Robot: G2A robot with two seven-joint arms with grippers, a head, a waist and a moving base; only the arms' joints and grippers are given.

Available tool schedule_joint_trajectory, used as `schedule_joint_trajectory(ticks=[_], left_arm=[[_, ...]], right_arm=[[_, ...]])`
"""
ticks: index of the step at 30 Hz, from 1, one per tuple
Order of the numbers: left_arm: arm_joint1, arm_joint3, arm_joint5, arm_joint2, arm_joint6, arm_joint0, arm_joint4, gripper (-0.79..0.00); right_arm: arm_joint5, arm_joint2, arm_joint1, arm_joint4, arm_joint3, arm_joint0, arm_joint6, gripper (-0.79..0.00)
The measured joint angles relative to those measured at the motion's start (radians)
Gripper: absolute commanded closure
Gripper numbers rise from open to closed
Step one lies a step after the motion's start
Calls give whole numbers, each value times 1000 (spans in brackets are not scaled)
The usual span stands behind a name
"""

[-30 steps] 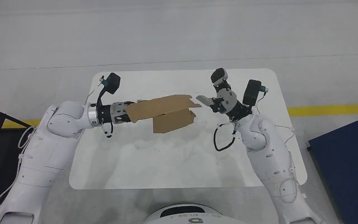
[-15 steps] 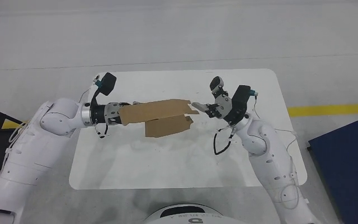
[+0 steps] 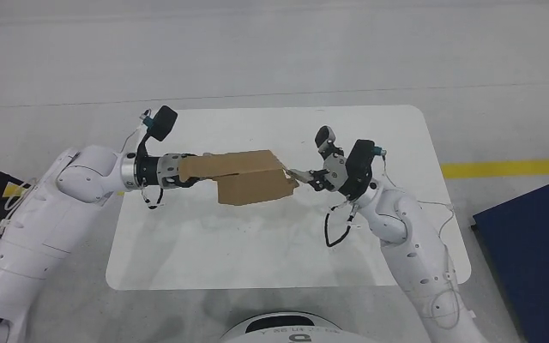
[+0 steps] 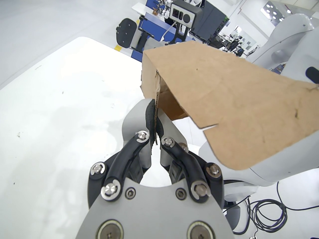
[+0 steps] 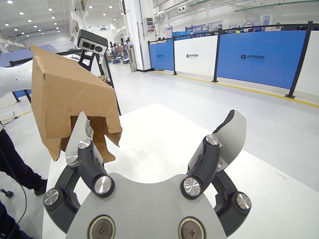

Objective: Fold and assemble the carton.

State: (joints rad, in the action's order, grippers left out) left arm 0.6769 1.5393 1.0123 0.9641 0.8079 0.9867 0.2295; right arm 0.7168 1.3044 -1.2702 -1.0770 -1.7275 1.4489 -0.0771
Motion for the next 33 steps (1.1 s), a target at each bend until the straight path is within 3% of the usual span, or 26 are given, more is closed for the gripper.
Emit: schedule_joint_trajectory(ticks=[20, 28, 33], left_arm=[[-1, -70, 0, -160, 0, -110, 78, 0], [-4, -102, -38, -335, 39, -215, 204, 0], [18, -136, -116, -449, 117, -304, 383, 0]], right_arm=[[5, -101, 2, -16, -12, -67, 105, -785], [-34, -110, 4, -14, -26, -82, 120, -785], [-44, -95, 8, -4, -47, -72, 102, -785]])
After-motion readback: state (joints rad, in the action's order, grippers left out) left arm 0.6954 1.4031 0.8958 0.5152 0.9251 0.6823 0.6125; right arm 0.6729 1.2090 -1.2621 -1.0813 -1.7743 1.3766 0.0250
